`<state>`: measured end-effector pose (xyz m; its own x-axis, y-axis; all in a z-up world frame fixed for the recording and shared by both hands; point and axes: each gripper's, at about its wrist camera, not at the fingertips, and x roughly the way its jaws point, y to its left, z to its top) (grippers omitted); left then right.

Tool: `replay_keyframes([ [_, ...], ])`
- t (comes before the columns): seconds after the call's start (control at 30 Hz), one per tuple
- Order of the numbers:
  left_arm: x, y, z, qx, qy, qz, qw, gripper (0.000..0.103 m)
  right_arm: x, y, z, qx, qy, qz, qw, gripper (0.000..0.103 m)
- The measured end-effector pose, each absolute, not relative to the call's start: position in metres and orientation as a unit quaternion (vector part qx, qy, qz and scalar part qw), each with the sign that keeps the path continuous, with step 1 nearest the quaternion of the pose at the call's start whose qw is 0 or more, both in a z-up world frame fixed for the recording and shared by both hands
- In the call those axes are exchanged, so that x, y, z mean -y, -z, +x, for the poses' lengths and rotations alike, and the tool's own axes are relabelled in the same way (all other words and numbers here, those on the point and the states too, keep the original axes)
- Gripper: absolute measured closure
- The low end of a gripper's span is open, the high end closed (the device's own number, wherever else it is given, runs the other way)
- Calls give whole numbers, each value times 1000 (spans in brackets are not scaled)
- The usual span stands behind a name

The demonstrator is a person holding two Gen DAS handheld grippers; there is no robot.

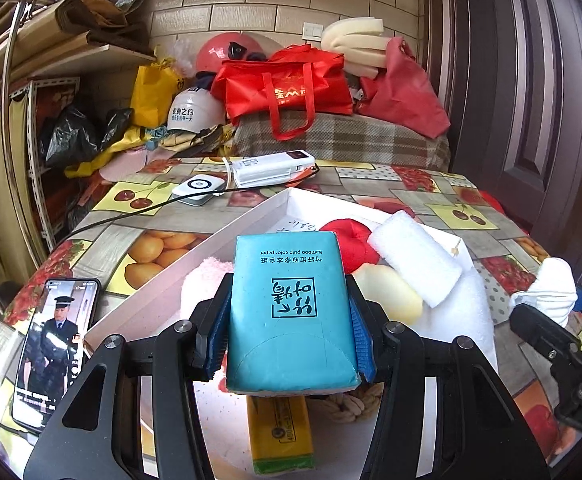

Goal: Organize soft objects
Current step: 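Carry the tissue pack and white sock over the white tray with both tools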

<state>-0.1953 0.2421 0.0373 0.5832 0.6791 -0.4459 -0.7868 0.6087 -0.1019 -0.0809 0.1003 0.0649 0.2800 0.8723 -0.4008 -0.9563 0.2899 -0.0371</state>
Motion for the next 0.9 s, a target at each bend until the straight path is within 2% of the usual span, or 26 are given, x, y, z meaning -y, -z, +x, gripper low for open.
replay_keyframes([
  [0.9, -255, -37, -179, -202, -412, -136, 878, 52, -164, -55, -74, -228, -577, -128, 774, 30],
])
